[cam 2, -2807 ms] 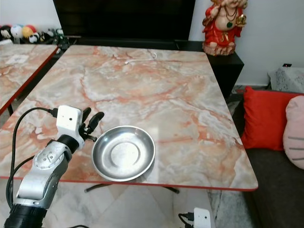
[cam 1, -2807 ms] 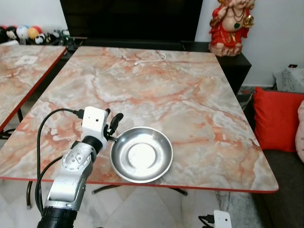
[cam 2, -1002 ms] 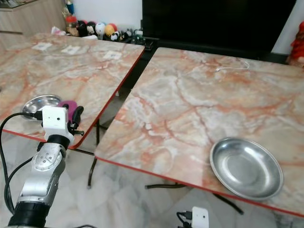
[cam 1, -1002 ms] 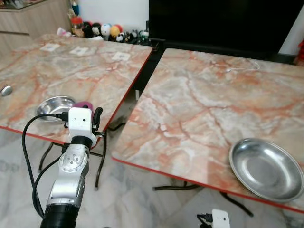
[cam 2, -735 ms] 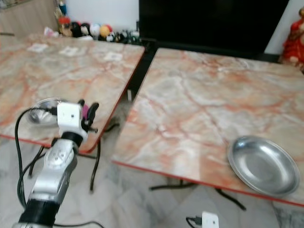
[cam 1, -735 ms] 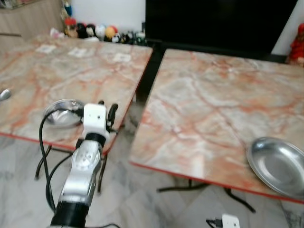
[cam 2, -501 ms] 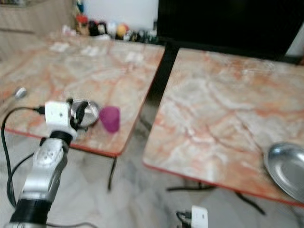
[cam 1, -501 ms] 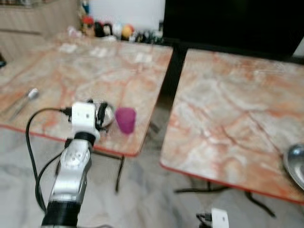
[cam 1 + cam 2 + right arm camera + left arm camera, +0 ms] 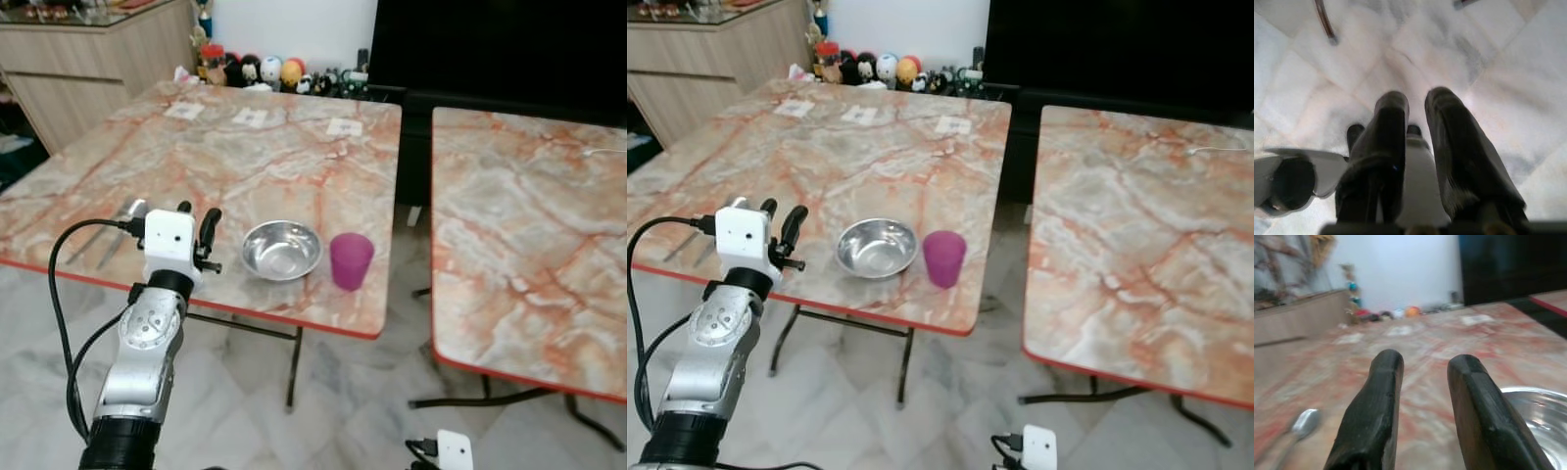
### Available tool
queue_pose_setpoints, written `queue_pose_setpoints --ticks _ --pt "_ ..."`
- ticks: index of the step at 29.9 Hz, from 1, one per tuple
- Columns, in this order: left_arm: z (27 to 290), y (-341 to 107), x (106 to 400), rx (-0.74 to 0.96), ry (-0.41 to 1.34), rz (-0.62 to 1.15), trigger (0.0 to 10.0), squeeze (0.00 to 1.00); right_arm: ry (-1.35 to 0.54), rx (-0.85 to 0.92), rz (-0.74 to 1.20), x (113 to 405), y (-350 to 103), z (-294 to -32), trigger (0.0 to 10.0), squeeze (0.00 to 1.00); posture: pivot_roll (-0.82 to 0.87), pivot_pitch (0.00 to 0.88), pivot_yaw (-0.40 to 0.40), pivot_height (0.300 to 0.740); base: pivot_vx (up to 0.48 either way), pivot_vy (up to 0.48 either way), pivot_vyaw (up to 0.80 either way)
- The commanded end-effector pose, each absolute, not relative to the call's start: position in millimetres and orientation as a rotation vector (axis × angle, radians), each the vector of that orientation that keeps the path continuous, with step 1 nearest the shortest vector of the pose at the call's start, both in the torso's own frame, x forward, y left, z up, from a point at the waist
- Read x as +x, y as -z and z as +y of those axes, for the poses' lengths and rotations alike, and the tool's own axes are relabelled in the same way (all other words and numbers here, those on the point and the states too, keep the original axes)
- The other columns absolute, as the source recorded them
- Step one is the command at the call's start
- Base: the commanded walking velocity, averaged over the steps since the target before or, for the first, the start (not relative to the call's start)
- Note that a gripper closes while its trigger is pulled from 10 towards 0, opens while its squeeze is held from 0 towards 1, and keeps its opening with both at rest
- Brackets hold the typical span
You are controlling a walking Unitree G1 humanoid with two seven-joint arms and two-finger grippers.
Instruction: Setting the table
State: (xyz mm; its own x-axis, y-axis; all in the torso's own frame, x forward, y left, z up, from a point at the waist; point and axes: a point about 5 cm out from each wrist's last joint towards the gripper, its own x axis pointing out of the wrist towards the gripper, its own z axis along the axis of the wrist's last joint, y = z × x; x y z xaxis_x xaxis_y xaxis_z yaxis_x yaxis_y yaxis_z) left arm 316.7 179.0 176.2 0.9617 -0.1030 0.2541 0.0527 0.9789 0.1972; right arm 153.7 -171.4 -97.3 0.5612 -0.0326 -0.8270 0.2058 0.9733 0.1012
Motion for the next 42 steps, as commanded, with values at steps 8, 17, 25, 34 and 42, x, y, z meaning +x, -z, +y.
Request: queue_pose_setpoints --ticks 8,17,25,34,42 --pt "178 -176 313 0.162 0.138 -0.249 10.0 0.00 0.144 0.201 0.963 154 97 -171 10.0 0.00 0.16 0.000 -0.029 0.740 0.000 0.180 0.00" --pt "174 -173 312 0.133 0.169 -0.231 10.0 0.00 0.143 0.199 0.964 154 97 -171 10.0 0.00 0.17 0.000 -0.032 0.740 0.000 0.000 0.00" --pt "173 -173 310 0.143 0.180 -0.224 10.0 0.00 0.138 0.199 0.963 154 97 -171 10.0 0.00 0.17 0.002 -0.031 0.740 0.000 -0.328 0.00" --pt "172 -168 309 0.122 0.210 -0.194 10.0 0.00 0.136 0.198 0.966 154 97 -170 10.0 0.00 0.17 0.006 -0.031 0.740 0.000 -0.033 0.00" --pt "184 -154 305 0.153 0.150 -0.156 10.0 0.00 0.141 0.203 0.960 154 97 -170 10.0 0.00 0.17 0.007 -0.034 0.740 0.000 0.000 0.00"
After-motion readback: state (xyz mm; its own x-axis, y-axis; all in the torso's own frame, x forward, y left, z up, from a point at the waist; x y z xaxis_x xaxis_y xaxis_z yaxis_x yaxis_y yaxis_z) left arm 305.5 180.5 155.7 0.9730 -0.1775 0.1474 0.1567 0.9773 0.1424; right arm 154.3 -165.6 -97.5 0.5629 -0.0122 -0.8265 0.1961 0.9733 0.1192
